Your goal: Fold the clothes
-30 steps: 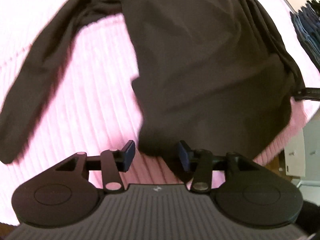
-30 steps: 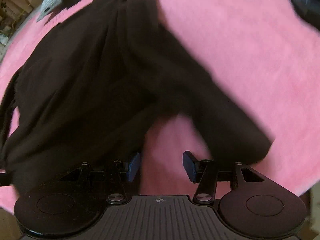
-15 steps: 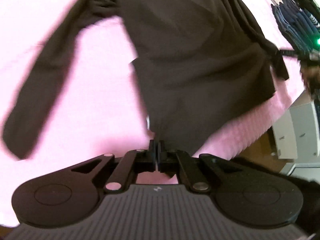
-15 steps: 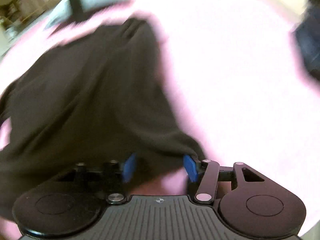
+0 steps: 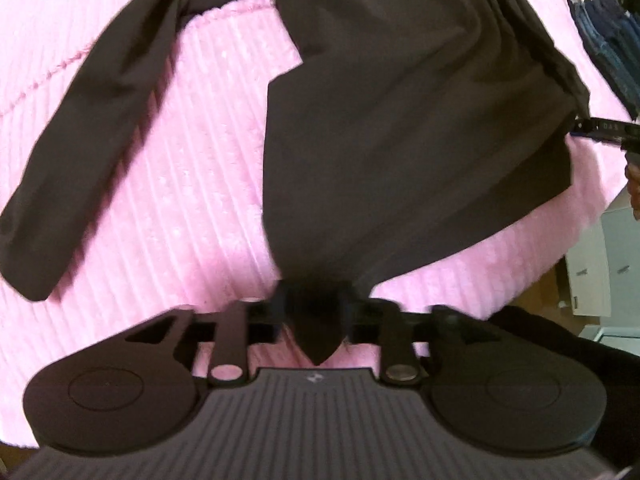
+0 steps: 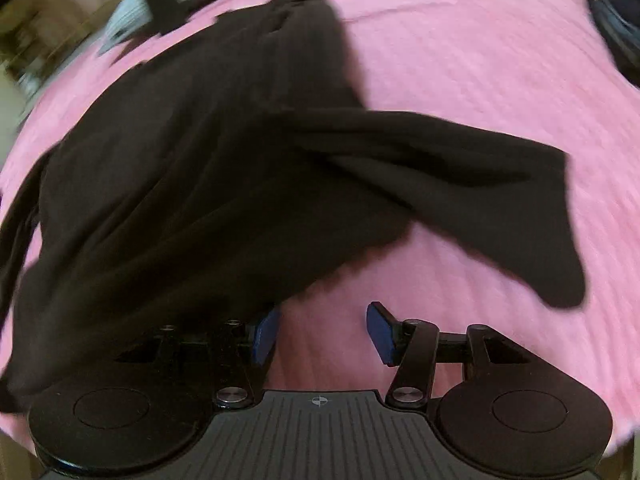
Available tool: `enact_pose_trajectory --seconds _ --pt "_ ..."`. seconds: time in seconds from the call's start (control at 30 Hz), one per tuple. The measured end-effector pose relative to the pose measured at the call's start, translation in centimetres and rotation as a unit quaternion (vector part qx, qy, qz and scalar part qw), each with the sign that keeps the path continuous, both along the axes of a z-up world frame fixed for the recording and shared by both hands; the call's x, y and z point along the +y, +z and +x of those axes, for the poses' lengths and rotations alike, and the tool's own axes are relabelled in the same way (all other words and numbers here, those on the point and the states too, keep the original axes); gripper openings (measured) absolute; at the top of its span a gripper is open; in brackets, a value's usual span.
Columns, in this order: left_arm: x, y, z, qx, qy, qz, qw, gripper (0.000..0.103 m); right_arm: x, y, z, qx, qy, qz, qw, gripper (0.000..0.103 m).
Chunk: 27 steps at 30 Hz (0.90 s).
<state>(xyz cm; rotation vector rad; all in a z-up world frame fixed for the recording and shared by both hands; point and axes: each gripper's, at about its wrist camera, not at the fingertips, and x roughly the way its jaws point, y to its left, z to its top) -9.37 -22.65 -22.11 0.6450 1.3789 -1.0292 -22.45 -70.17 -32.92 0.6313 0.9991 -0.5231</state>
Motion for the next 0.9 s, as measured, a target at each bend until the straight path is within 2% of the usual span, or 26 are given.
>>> enact_pose_trajectory --seconds 0.13,0.3,0.37,0.4,0.43,0.5,0.53,0.63,0.77,0.83,0.9 --pt "-1.2 -2.3 -0.1 0.007 -0.006 0.001 1.0000 0.035 -0.2 -0.6 3.4 -0.012 0.024 -0.024 0.999 0.053" --pt "-1.9 -3.3 -0.3 0.004 -0.016 0.011 0.9998 0.034 0.9 -0.4 6.4 -0.031 0.026 -0.002 0.999 0.053" --pt "-1.9 -3.1 -0.3 0.008 -0.025 0.007 0.9996 0.019 2.2 -1.6 7.2 -0.026 0.018 0.007 0.999 0.053" --pt "-2.0 -2.9 -0.2 0.011 -0.032 0.004 0.9994 0.007 2.4 -2.1 7.7 -0.024 0.012 0.008 1.000 0.052" --pt "-2.0 -2.7 -0.3 0.011 -0.039 0.001 0.9992 0.006 2.4 -2.3 7.9 -0.021 0.010 0.005 1.000 0.052" --pt "-2.1 -1.6 -0.6 0.003 -0.058 -0.007 0.9983 0.005 2.6 -1.6 7.1 -0.009 0.014 0.013 1.000 0.000" --pt "-2.0 -1.0 -0.6 0.002 -0.065 -0.012 0.9978 0.005 2.4 -1.2 7.0 -0.001 0.018 0.018 1.000 0.000" --pt "-1.3 1.5 -0.5 0.008 -0.080 -0.025 0.9964 0.005 2.3 1.7 4.9 0.035 0.021 -0.020 0.999 0.000" --pt "-0.3 4.0 -1.5 0.024 -0.106 -0.020 0.9939 0.005 0.9 5.0 -0.7 0.105 -0.034 -0.048 0.993 0.000" --pt "0.1 4.3 -1.7 0.038 -0.115 -0.012 0.9926 0.006 0.6 5.7 -2.8 0.116 -0.045 -0.048 0.991 0.000" --pt "0.2 4.6 -1.5 0.031 -0.114 0.003 0.9930 0.008 0.3 6.2 -2.8 0.117 -0.045 -0.053 0.991 0.000"
